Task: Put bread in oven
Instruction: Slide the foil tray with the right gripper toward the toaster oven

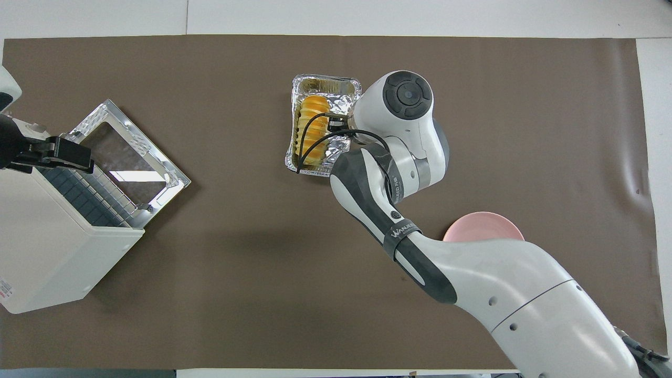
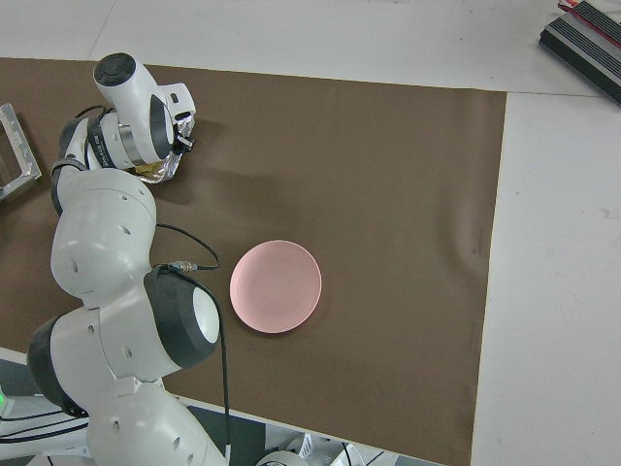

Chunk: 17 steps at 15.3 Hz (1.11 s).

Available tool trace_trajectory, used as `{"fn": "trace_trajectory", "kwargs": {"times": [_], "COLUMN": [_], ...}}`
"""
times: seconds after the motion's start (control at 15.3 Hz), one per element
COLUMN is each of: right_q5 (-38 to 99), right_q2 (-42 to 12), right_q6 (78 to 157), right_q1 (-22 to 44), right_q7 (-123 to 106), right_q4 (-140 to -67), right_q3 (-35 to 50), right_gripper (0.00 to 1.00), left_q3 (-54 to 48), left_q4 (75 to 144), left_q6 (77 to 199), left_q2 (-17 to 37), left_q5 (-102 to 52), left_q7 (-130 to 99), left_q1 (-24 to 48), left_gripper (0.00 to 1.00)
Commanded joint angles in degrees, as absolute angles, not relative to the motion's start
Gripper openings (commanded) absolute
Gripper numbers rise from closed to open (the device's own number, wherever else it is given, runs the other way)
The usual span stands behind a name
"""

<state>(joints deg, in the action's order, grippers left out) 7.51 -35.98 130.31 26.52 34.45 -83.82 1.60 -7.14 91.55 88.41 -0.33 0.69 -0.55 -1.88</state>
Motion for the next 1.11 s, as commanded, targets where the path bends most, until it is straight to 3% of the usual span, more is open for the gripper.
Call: {"fn": "trace_trajectory", "kwargs": {"times": [0.0,0.26,0.33,0.46,0.52,0.91,1.05], "right_q5": [8.35,8.35,8.26,8.26,8.26,8.17,7.74], "right_q2": [-36.12,-35.6,-35.6,-35.6,-35.42,-31.47,-28.14], "right_q6": [130.96,132.98,132.89,132.63,132.28,125.78,123.15], "right_q1": [27.5,28.21,28.21,28.21,28.21,26.37,24.01], "right_q7": [36.47,36.74,36.74,36.74,36.74,35.86,34.9], "right_q4": [-84.63,-86.66,-86.66,-86.49,-86.31,-83.76,-84.28], "right_q3": [1.49,1.49,1.49,1.49,1.49,1.06,1.05], "right_gripper": [0.0,0.0,0.11,0.5,0.61,0.76,0.93], "left_q3": [-7.12,-7.12,-7.12,-7.12,-7.12,-7.12,-7.12], "left_q4": [92.46,92.46,92.46,92.46,92.46,92.37,92.46], "left_q6": [88.86,88.86,88.86,88.86,88.86,88.86,88.86], "left_q2": [-1.41,-1.41,-1.41,-1.41,-1.41,-1.41,-1.41], "left_q5": [0.18,0.18,0.18,0.18,0.18,0.18,0.18], "left_q7": [0.26,0.26,0.26,0.26,0.26,0.26,0.26], "left_q1": [-2.2,-2.2,-2.2,-2.2,-2.2,-2.2,-2.2], "left_gripper": [1.0,1.0,1.0,1.0,1.0,1.0,1.0]}}
